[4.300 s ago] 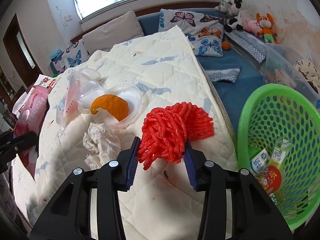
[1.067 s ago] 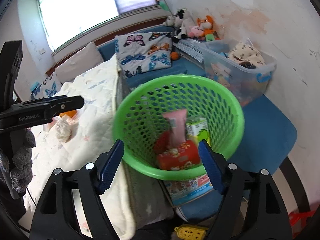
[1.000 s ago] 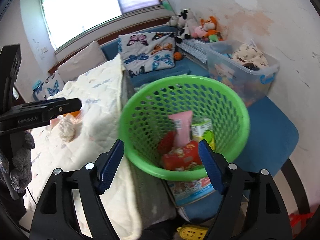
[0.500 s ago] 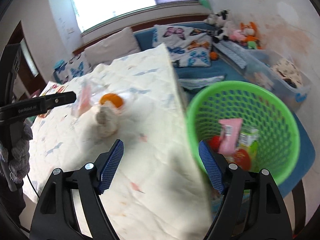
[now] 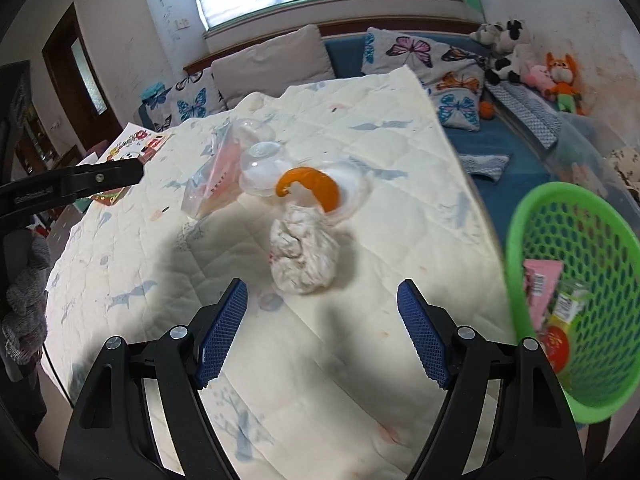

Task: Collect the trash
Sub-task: 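Move both tools back to the table toward the tissue and plastic bag, then grasp the crumpled white tissue with the right tool while the left tool grasps the clear plastic bag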

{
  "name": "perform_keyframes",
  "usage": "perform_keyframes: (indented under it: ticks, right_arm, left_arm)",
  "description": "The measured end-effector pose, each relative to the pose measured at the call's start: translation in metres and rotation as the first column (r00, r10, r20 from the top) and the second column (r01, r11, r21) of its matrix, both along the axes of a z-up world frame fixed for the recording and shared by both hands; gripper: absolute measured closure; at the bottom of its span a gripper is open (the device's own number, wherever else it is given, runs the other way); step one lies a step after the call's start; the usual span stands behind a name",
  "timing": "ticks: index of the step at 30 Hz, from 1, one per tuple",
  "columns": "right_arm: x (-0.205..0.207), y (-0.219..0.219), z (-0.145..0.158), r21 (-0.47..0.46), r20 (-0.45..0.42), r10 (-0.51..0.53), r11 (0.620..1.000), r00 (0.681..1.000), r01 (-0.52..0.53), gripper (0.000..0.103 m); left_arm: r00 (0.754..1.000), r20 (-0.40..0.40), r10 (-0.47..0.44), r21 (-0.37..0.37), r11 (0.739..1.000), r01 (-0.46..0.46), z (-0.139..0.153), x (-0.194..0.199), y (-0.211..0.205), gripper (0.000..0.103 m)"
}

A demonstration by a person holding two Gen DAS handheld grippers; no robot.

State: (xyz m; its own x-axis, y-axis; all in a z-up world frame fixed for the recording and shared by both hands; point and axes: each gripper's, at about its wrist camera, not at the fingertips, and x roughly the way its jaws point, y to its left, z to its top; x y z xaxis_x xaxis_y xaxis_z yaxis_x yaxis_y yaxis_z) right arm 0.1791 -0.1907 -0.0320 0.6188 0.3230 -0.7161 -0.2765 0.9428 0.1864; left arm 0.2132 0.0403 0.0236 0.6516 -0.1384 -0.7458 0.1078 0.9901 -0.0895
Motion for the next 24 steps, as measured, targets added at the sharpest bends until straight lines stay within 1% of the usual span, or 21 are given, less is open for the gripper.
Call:
perform_keyframes:
  ticks: [7,14,16,17,20,24]
  right_arm:
    - [0.022,0.027,-0.011,-0.025,-0.023,0.031,0.999,0.999,-0.032,0.028]
    - [0.04,0.039,-0.022,-0.055,-0.044,0.032,0.998,0.999,-0.035,0.031]
    - [0.044,0.04,-0.026,-0.053,-0.053,0.031,0.998,0.998,-0.034,0.034]
    - [0.046,0.041,-0.027,-0.053,-0.057,0.031,0.998,0.998,-0.034,0.037]
    - [0.051,0.043,-0.03,-0.062,-0.064,0.031,0.997,0.997,-0.035,0.042]
    - [0.054,0.045,-0.034,-0.079,-0.066,0.033,0.996,0.997,-0.038,0.053]
  left_arm:
    - [0.999,-0.017,0.037,-0.001,0.999,-0.037,-0.007,0.004,0.023,0.032]
    - [0.998,-0.034,0.059,-0.004,0.998,-0.059,-0.018,0.013,0.036,0.032]
    - [0.998,-0.04,0.055,-0.002,0.998,-0.055,-0.022,0.018,0.036,0.032]
    - [0.998,-0.044,0.053,-0.001,0.999,-0.053,-0.024,0.021,0.035,0.032]
    - [0.997,-0.052,0.052,0.0,0.999,-0.052,-0.029,0.029,0.033,0.029]
    - [0.998,-0.055,0.04,0.024,0.999,-0.039,-0.036,0.043,0.027,0.029]
